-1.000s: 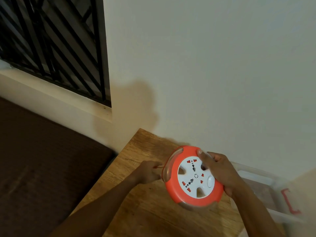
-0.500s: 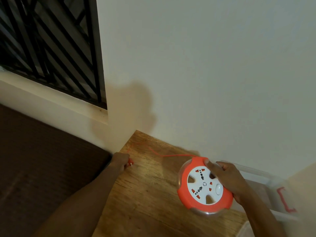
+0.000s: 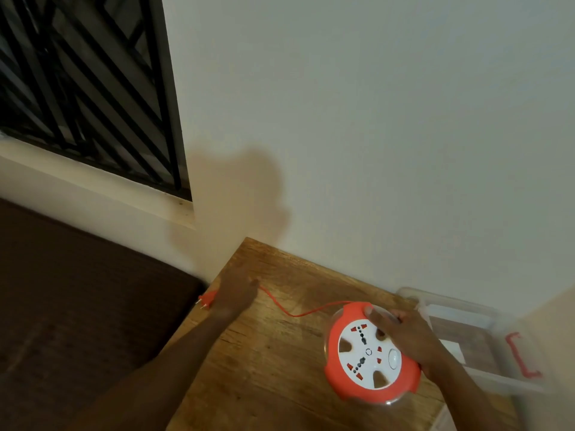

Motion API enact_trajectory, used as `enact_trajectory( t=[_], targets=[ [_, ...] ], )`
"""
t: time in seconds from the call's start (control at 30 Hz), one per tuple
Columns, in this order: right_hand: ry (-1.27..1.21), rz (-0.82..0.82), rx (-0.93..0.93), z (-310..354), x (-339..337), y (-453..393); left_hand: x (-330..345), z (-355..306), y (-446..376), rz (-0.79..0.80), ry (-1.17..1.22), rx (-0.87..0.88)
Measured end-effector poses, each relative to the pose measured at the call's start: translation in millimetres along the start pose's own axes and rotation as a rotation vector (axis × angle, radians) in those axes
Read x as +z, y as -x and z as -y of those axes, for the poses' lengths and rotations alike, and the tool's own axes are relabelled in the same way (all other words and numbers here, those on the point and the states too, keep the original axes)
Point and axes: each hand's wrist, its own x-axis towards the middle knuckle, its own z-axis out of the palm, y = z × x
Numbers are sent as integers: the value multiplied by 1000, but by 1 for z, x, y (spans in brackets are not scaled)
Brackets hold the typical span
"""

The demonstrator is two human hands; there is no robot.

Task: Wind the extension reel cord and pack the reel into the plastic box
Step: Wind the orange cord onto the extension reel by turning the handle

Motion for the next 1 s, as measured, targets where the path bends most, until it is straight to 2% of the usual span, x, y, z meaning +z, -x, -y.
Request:
enact_trajectory(
  t=[0.07,0.13,0.2,0.3,0.37,0.5,0.57,0.67,0.73,0.8,0.9,0.93,1.0],
  targets=[
    [40,24,-34,8,7,-3,17,-43,18,225,191,312],
    [77,32,-72,16,14,-4,35,-77,35,403,246,506],
    [92,34,-106,23,16,-3,49,-94,37,376,266,567],
    [30,-27,-126,25,4,2,42,-79,24,211,347,547],
    [-10,-101,-112,23,-11,7,32,-51,13,212,338,503],
    [-71,-157,-73,18,-25,11,26,-1,6,126,496,220],
    [-104,-192,-58,16,-25,10,31,12,7,81,526,149],
    [-126,-188,-44,18,-23,7,38,14,14,-28,391,198],
    [-110,-161,-30,20,-18,4,38,3,25,-70,413,235],
    [-87,-128,-20,21,-10,3,37,-13,37,74,506,222],
    [-67,-87,-14,19,6,1,38,-39,50,497,609,59],
    [-52,-79,-17,19,12,1,40,-47,53,572,650,63],
    [10,-71,-36,20,25,0,46,-59,59,506,621,191]
  ],
)
